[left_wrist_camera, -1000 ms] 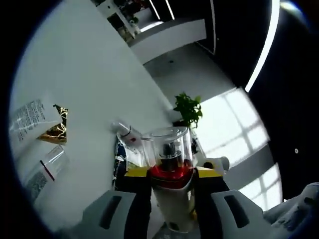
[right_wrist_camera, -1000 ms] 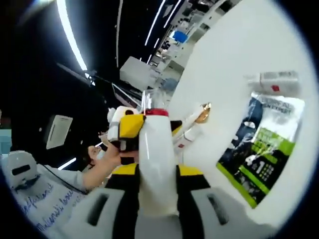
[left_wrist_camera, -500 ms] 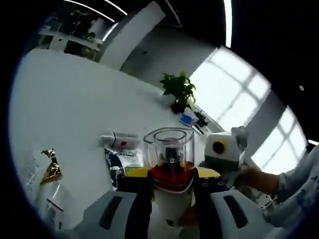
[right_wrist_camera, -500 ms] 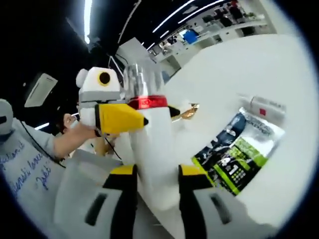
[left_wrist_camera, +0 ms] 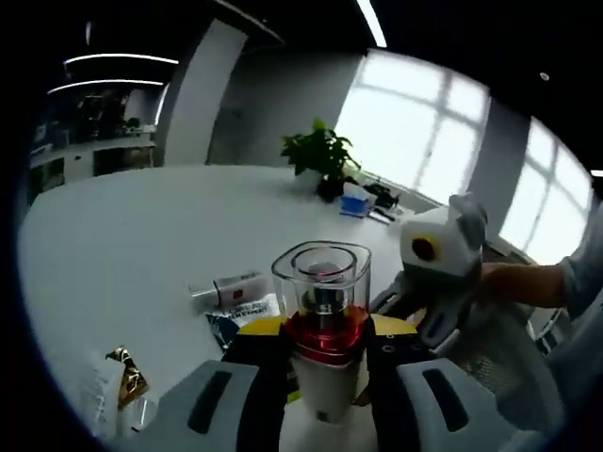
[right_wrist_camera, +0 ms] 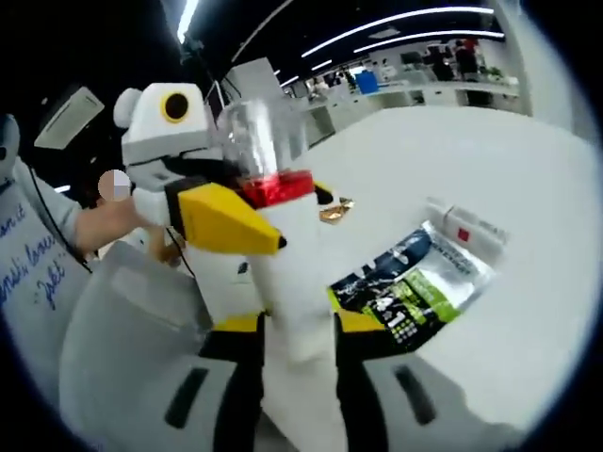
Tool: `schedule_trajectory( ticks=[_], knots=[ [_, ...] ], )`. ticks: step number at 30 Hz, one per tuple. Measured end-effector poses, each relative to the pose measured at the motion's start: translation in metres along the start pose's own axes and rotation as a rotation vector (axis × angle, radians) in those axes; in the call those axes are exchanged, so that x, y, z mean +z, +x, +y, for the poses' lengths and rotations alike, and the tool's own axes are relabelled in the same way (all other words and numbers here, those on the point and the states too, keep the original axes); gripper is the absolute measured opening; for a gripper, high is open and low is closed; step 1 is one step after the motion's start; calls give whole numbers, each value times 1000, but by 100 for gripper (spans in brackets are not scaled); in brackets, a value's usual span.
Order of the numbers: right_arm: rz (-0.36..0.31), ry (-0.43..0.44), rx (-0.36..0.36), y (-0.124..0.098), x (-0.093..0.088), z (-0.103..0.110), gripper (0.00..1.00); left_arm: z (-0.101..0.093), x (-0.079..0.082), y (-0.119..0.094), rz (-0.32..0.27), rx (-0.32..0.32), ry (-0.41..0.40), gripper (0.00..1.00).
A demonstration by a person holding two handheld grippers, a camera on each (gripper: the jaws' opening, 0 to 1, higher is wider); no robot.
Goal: Arrange the skincare products in the storage area until every visible bottle or jar stands upright without overlapping.
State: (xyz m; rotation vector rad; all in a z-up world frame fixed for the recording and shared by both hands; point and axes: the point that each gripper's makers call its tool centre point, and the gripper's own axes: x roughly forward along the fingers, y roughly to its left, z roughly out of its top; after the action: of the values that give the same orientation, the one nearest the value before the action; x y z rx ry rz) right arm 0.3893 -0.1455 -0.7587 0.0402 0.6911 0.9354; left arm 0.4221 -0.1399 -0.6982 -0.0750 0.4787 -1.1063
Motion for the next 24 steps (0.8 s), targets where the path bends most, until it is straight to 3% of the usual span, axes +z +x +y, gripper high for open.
schedule_trajectory(
  ticks=[3, 6, 8, 9, 11, 16, 17, 18, 20, 24],
  knots=[
    [52, -81, -89, -9, -7, -21, 30, 0, -1, -1, 4, -3, 16, 28],
    [61, -103, -133, -4, -9, -31, 30, -2, -2, -2, 3, -2, 50, 28],
    [102, -157, -177, 2, -14, -41, 30, -4, -3, -1, 3, -4, 68, 28],
    [155, -189, -200, 5, -22, -47, 30, -1, -2, -1, 5, -6, 70, 28],
    [198, -229, -211, 13, -29, -52, 33, -2, -3, -2, 9, -8, 72, 28],
    [274, -216, -233, 27, -46, -68, 32, 0, -5, -6, 8, 6, 99, 28],
    [244, -239, -240, 28, -40, -70, 29, 0, -5, -6, 8, 6, 98, 28],
    [257, -217, -250, 28, -39, -73, 27, 1, -4, -7, 7, 7, 96, 28],
    [276, -254, -268, 27, -39, -78, 23, 2, -3, -8, 3, 7, 93, 28],
    [282, -255, -264, 33, -34, -79, 23, 2, 0, -8, -9, 12, 97, 28]
  ],
)
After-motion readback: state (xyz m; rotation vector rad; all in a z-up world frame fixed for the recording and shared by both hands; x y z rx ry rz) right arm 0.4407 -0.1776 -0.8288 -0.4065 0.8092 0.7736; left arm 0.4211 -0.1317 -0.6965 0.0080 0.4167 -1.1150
